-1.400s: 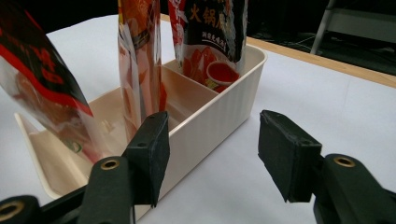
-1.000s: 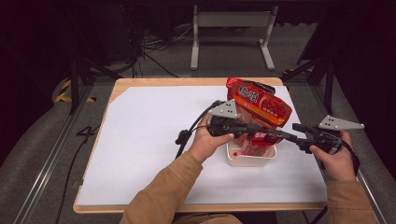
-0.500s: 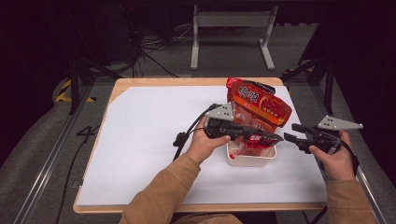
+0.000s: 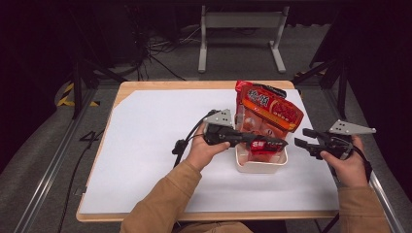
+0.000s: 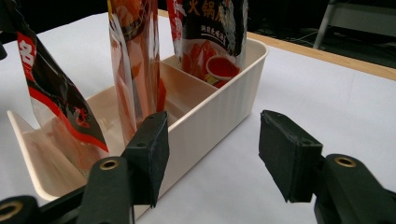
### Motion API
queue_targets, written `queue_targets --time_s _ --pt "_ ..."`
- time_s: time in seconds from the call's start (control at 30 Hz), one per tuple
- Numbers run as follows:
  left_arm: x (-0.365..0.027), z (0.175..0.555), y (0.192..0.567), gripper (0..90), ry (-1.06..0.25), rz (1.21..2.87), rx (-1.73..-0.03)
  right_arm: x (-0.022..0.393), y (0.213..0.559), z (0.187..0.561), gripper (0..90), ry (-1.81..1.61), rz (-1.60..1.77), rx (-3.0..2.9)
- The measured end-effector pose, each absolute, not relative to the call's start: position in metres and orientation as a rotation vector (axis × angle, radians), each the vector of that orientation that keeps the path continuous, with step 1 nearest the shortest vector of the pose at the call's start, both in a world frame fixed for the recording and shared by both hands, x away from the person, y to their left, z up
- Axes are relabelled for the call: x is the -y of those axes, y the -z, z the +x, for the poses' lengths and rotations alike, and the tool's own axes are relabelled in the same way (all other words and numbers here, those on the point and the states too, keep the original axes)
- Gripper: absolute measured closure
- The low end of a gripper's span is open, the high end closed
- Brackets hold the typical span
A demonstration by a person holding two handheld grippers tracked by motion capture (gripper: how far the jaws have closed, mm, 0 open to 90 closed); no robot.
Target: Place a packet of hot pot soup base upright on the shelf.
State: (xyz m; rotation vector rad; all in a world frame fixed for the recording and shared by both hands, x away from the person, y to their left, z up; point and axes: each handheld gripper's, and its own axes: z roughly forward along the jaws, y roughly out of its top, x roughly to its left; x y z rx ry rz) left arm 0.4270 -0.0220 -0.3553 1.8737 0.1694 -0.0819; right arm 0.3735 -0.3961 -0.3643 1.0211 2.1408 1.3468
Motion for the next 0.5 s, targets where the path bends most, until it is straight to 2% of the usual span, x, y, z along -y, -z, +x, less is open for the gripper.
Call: queue_targets --time_s 0.07,0.13,0.27,0.4,0.5 --pt "0.018 0.428 0.355 82.5 0.081 1.861 -0.179 0.395 0.365 0.374 43.2 -1.347 1.022 -2.143" --pt "0.015 0.426 0.355 71.7 0.067 1.85 -0.201 0.394 0.365 0.375 43.1 -1.351 1.018 -2.146" --pt "0.006 0.424 0.351 55.4 0.048 1.832 -0.224 0.392 0.365 0.378 42.8 -1.351 1.015 -2.15" --pt "-0.004 0.421 0.348 44.5 0.032 1.821 -0.26 0.39 0.365 0.38 42.5 -1.351 1.012 -2.157" --pt "-0.013 0.417 0.345 42.5 0.014 1.835 -0.279 0.388 0.365 0.382 41.7 -1.351 1.005 -2.161"
